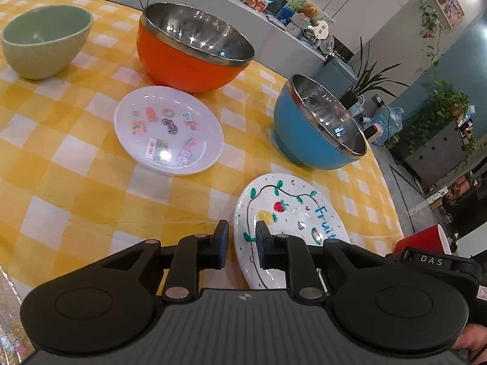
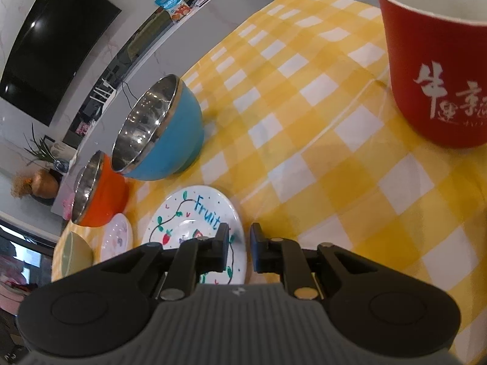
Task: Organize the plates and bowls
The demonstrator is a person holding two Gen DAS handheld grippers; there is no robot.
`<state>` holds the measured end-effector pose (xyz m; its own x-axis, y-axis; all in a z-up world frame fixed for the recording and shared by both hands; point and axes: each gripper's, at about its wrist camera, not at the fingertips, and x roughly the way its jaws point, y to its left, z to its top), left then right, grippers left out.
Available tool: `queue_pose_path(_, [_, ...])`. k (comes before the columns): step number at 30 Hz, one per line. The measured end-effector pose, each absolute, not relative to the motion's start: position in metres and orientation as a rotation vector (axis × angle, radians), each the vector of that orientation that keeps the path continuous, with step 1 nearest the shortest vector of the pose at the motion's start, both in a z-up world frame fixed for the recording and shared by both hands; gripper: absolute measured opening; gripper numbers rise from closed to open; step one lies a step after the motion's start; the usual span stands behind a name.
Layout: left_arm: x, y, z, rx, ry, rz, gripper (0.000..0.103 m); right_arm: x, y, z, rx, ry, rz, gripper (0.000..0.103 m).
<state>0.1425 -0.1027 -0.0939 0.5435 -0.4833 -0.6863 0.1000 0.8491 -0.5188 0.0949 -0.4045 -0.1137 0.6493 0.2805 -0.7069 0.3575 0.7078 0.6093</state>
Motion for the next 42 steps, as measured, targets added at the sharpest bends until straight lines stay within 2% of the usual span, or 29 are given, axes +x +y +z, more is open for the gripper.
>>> queue_pose_path(5, [0.141,-0.106,-0.093,-0.433,0.937,-0.359,0.019,0.094,-0.401,-0.114,0.804,0.885,-0.038,0.014])
queue_pose_path(9, [0.14,-0.108,-0.092,-0.422,0.931,-0.349,0.016,0.094,-0.399,-0.113,0.774,0.885,-0.052,0.007])
queue_pose_path(30, [0.113,-0.082,-0.06,-0.445,0.872,-0.339,0.014,0.072,-0.393,-0.107,0.882,0.907,0.037,0.005])
queue_pose_path(42, [0.072,-0.038,-0.041,-0.499,0.833,-0.274,0.014,0.052,-0.364,-0.094,0.89,0.93,0.142,0.005])
